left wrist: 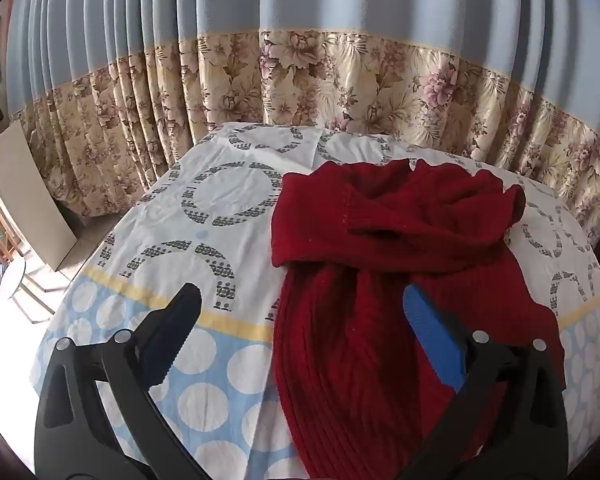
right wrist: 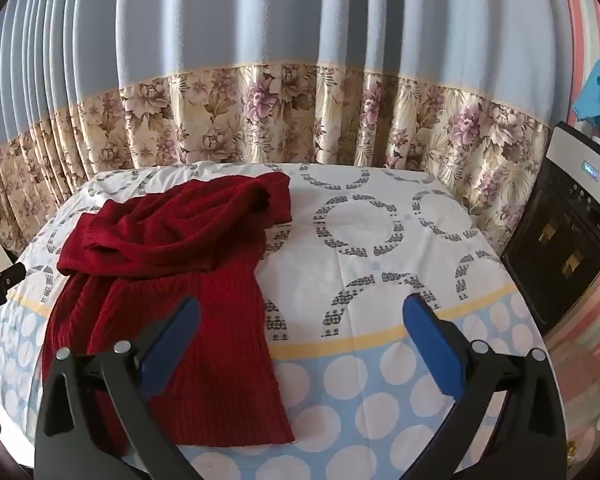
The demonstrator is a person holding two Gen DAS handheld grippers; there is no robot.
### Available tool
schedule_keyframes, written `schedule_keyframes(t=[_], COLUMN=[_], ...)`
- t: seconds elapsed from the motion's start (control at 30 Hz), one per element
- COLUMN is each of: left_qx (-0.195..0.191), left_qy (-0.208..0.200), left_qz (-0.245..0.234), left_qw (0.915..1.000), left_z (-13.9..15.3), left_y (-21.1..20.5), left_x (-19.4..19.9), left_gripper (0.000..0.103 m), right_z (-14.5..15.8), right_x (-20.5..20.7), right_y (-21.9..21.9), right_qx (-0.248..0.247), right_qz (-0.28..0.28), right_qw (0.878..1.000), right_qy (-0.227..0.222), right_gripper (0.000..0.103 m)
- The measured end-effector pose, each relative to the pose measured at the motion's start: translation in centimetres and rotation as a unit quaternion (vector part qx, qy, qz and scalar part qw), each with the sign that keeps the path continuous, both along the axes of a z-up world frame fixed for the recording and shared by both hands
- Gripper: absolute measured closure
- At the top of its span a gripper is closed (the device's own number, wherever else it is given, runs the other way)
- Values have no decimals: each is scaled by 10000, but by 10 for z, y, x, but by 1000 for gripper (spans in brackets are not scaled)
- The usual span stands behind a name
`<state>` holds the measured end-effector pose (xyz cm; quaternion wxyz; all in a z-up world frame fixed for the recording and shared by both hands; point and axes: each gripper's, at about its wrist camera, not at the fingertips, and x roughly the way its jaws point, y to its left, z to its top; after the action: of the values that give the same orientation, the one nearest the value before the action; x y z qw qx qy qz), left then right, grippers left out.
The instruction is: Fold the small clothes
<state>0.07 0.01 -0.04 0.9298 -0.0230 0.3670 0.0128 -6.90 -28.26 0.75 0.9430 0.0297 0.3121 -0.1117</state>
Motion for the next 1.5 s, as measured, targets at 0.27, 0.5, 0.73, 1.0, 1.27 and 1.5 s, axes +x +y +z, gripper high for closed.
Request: schedule_keyframes(t=[0.27,0.5,0.73,1.0,1.27,1.5], left_qx=[79,113,190,170,159,161], left_qy=[27,-1,16,66,67,90], left_qz=[2,-15,38,-9,-5,-8], left_qw=[10000,9999,9998,9998,9999,9998], left_z=[-9,-10,-10,-13,-11,-9], left_y=[-5,-7,-8,-6,-6,-4], left_x=[5,5,4,4,6,9], left_gripper=[3,3,3,3,3,3], right_z=[-4,-4,-5,-6,-6,-6], right_x=[6,5,6,6,6,8], right_y=[2,1,3,5,4,5], right_qx=[-29,-11,-89,-109,-72,-54], right_qz=[63,73,103,112,156,187], right_qw=[10000,10000,9999,9999,9998,9998], right_qy=[63,-26,-15,6,40,63], right_gripper=[2,2,2,2,2,2])
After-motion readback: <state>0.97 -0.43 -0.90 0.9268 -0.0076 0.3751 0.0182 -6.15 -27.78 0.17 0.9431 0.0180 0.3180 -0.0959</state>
